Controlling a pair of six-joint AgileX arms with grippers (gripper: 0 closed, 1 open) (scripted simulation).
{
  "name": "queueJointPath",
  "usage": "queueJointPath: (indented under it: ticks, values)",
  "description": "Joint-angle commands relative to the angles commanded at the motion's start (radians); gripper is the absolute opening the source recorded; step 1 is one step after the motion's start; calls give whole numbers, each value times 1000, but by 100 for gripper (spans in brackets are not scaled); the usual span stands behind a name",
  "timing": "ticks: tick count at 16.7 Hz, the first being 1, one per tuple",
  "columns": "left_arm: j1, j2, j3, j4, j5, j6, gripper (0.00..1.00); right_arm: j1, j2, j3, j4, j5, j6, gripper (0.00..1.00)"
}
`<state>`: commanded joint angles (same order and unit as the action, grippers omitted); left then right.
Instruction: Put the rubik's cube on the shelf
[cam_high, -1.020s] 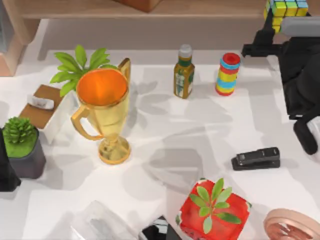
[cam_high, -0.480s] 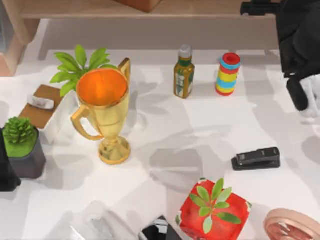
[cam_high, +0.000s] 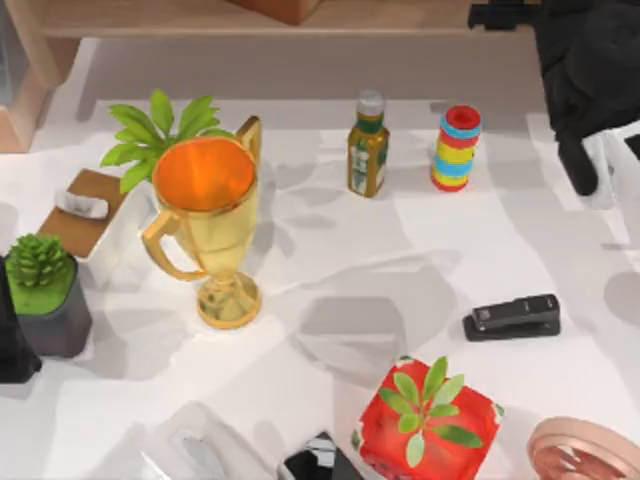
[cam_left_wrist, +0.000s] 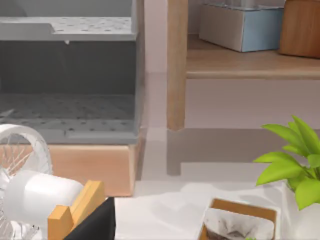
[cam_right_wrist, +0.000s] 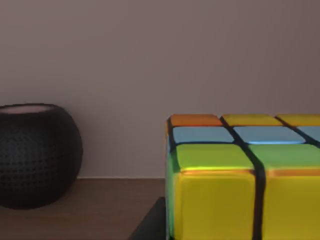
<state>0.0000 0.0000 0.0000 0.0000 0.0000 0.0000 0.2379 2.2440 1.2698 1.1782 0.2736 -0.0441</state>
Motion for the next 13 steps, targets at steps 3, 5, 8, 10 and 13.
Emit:
queueJointPath:
  ticks: [3, 5, 8, 10, 13]
  values:
    - [0, 0, 0, 0, 0, 0, 100, 0, 0, 0, 0, 0, 0, 8]
    - [0, 0, 0, 0, 0, 0, 100, 0, 0, 0, 0, 0, 0, 23]
    - [0, 0, 0, 0, 0, 0, 100, 0, 0, 0, 0, 0, 0, 45]
    - [0, 0, 0, 0, 0, 0, 100, 0, 0, 0, 0, 0, 0, 60]
    - [0, 0, 0, 0, 0, 0, 100, 0, 0, 0, 0, 0, 0, 83]
